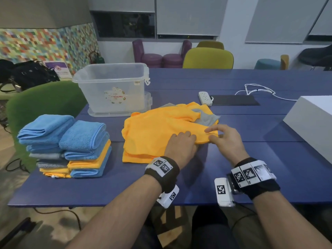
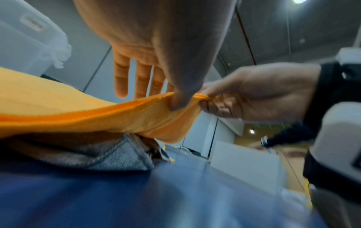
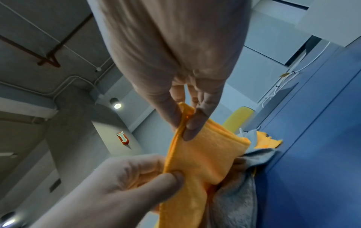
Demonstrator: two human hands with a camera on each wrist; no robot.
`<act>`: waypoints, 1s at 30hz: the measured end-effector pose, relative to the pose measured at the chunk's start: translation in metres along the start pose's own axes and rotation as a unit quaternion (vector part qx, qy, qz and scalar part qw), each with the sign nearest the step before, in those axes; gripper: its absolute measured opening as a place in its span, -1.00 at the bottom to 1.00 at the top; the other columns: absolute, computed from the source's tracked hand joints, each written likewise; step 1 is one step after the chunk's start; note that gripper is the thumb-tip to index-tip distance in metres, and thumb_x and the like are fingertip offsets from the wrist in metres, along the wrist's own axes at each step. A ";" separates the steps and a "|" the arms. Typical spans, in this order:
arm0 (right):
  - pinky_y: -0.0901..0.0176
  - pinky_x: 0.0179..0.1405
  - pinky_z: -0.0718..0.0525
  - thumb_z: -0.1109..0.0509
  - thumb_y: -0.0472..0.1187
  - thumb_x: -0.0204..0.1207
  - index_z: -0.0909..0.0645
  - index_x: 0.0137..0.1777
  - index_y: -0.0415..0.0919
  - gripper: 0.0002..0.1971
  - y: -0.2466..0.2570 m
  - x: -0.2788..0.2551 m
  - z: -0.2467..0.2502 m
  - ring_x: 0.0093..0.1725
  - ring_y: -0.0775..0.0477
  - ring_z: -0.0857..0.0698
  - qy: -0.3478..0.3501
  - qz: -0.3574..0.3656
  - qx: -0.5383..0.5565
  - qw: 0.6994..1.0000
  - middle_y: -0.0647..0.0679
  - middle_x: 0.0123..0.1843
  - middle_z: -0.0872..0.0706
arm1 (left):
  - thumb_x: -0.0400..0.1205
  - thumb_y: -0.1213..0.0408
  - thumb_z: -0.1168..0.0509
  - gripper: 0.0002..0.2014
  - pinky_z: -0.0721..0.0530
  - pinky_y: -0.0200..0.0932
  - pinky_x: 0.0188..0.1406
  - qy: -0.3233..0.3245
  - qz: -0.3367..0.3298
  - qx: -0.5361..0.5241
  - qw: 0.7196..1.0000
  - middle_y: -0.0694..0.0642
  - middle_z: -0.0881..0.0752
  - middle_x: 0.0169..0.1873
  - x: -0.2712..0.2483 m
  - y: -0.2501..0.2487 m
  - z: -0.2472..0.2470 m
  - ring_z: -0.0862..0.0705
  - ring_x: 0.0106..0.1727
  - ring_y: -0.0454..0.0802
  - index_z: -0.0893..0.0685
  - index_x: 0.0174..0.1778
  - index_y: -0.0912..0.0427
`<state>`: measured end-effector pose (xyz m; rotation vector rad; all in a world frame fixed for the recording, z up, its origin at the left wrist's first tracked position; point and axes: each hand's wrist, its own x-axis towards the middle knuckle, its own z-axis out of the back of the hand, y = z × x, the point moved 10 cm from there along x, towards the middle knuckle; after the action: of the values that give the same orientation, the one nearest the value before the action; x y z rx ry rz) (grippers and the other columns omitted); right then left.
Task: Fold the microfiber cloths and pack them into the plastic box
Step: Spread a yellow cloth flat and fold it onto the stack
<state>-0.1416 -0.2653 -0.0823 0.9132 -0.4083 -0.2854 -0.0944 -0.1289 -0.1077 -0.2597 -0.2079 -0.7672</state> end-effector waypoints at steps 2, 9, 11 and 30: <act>-0.15 0.02 -0.77 -0.63 -0.19 0.44 -0.81 -0.04 0.05 -0.85 0.002 0.000 0.003 -0.11 -0.29 -0.82 0.018 0.006 0.015 1.000 -0.10 -0.18 -0.86 | 0.74 0.21 -0.20 -0.85 -0.56 0.17 0.01 -0.008 0.020 -0.101 0.995 0.17 -0.73 0.01 0.002 0.012 0.012 -0.66 0.06 0.28 -0.66 0.02 0.13; 0.48 -0.20 -0.53 -0.76 -0.12 0.28 -0.67 -0.05 -0.02 -0.66 0.041 -0.007 0.012 -0.19 0.03 -0.73 -0.042 0.099 -0.040 0.993 0.05 -0.22 -0.76 | 0.78 0.00 -0.22 -0.63 -0.43 0.05 -0.31 -0.047 0.009 -0.200 0.979 -0.08 -0.52 -0.48 0.002 0.026 0.062 -0.53 -0.31 0.08 -0.48 -0.36 -0.03; 0.42 -0.27 -0.49 -0.70 -0.05 0.37 -0.70 -0.18 -0.04 -0.78 0.055 -0.008 0.023 -0.24 -0.04 -0.70 -0.076 0.119 -0.038 0.989 0.04 -0.32 -0.74 | 0.77 -0.05 -0.21 -0.62 -0.54 0.15 -0.27 -0.054 -0.007 -0.214 0.975 -0.04 -0.56 -0.47 0.000 0.025 0.076 -0.55 -0.33 0.07 -0.54 -0.35 0.01; 0.18 -0.14 -0.71 -0.66 -0.25 0.44 -0.70 0.01 -0.02 -0.76 0.092 -0.013 0.022 -0.11 -0.09 -0.70 0.005 0.200 -0.020 0.979 0.09 0.04 -0.70 | 0.71 0.33 -0.40 -0.91 -0.61 -0.24 0.18 -0.128 -0.057 -0.304 0.942 -0.15 -0.76 -0.04 -0.022 0.040 0.128 -0.67 0.09 -0.20 -0.78 0.09 0.12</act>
<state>-0.1567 -0.2218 0.0013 0.7729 -0.5640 0.0808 -0.0933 -0.0477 0.0011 -0.9452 -0.2293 -0.9006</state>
